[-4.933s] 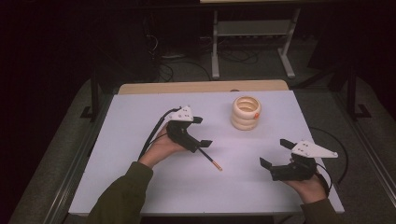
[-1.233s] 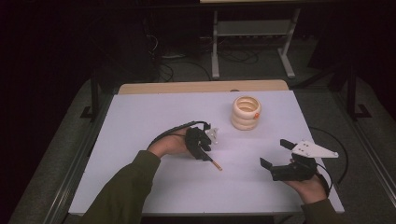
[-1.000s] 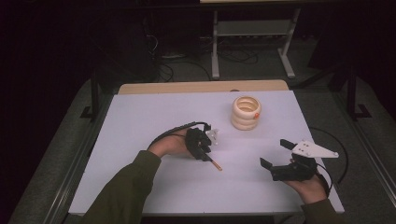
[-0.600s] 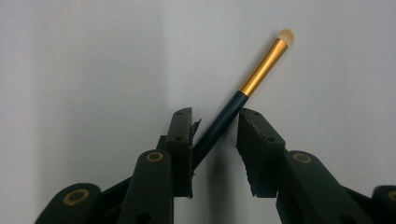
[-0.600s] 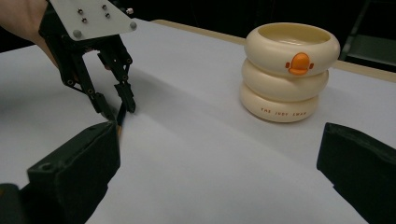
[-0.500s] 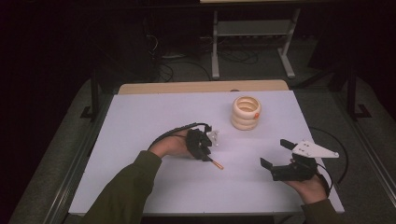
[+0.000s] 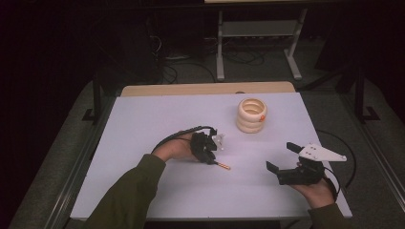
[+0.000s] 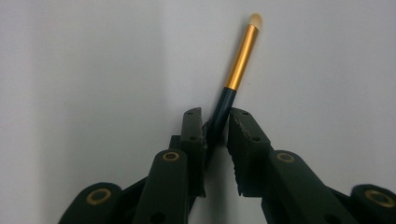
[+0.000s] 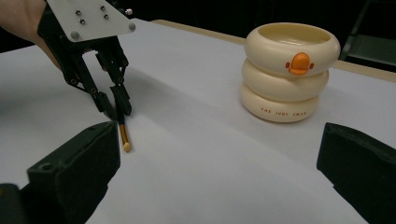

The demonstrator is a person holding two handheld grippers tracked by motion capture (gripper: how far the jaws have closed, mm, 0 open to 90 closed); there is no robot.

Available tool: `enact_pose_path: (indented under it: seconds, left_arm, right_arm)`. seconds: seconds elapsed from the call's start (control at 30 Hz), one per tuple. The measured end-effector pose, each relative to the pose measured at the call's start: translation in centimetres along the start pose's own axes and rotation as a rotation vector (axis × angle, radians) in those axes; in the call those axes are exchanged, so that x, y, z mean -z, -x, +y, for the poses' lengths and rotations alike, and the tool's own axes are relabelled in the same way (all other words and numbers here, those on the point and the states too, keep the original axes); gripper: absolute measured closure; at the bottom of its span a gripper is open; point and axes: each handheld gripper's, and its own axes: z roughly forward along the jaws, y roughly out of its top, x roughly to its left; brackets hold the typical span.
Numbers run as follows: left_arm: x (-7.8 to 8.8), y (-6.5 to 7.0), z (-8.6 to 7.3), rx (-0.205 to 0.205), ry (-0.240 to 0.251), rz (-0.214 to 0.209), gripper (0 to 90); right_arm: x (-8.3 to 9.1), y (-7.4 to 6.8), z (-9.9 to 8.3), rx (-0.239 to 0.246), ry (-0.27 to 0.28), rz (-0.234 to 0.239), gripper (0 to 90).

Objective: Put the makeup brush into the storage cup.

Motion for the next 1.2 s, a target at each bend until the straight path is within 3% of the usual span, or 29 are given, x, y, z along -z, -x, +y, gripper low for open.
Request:
enact_pose_path:
  seconds: [0.57,0.93,1.2]
  left_arm:
    - [-0.1,0.0,0.7,-0.011,-0.067,-0.010,81.9]
    - [-0.2,0.0,1.6,0.003,-0.136,-0.015,82.5]
    - [-0.2,-0.2,1.6,0.032,-0.138,-0.032,83.4]
  right_arm:
    - [0.1,0.0,0.0,-0.006,0.000,0.002,0.0]
    - [0.1,0.1,0.0,-0.008,-0.001,0.004,0.0]
    - [0.0,0.0,0.0,-0.003,0.001,0.003,0.0]
